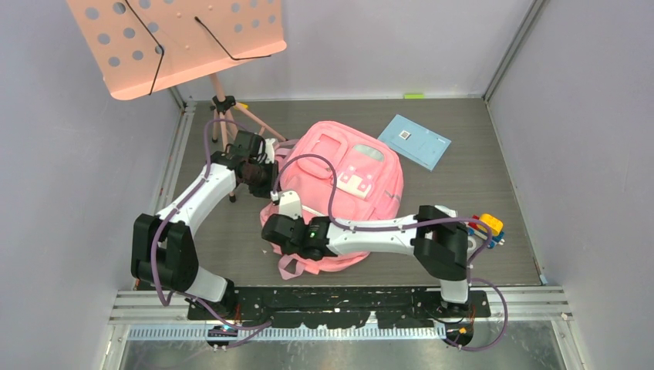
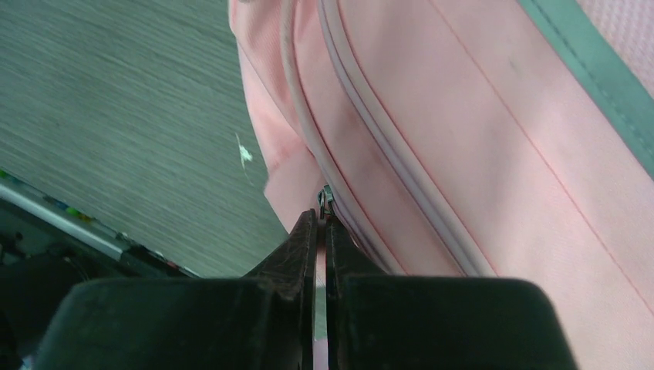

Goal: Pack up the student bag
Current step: Unzip the student bag at the center of the board.

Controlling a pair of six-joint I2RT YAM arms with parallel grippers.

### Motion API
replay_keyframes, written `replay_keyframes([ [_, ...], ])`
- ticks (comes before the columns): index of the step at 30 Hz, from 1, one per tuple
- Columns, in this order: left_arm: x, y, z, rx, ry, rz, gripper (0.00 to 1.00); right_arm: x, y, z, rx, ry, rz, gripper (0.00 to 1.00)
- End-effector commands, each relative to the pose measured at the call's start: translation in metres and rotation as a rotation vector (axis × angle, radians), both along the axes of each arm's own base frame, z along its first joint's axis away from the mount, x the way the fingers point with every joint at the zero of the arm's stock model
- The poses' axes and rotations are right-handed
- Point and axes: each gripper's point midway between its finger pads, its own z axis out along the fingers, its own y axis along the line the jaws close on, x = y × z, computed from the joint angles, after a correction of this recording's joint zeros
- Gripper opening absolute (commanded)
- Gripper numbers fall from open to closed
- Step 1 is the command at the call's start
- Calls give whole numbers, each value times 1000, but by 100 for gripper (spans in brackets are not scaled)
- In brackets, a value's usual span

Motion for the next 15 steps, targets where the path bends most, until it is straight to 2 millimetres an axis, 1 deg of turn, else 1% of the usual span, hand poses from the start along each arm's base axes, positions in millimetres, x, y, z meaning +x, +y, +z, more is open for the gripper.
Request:
replay_keyframes([
  [1, -3, -8, 15, -53, -20, 7, 0, 26, 54, 36, 215, -62, -12, 0],
  [2, -3, -8, 15, -53, -18, 7, 0, 30, 59, 38, 227, -75, -5, 0],
  [3, -3, -8, 15, -54, -18, 6, 0, 35, 61, 34, 223, -84, -5, 0],
  [7, -3, -8, 15, -55, -18, 4, 0, 52, 70, 37, 228, -141, 3, 0],
  [10, -3, -9, 15, -58, -18, 1, 0, 70, 72, 48, 244, -177, 9, 0],
  [12, -3, -8, 15, -57, -20, 1, 0, 77, 73, 57, 261, -193, 14, 0],
  [14, -2, -7, 16, -50, -26, 0, 0, 81, 73, 64, 273, -204, 26, 3],
  [15, -2, -7, 16, -48, -28, -1, 0, 80, 72, 67, 278, -205, 35, 6],
])
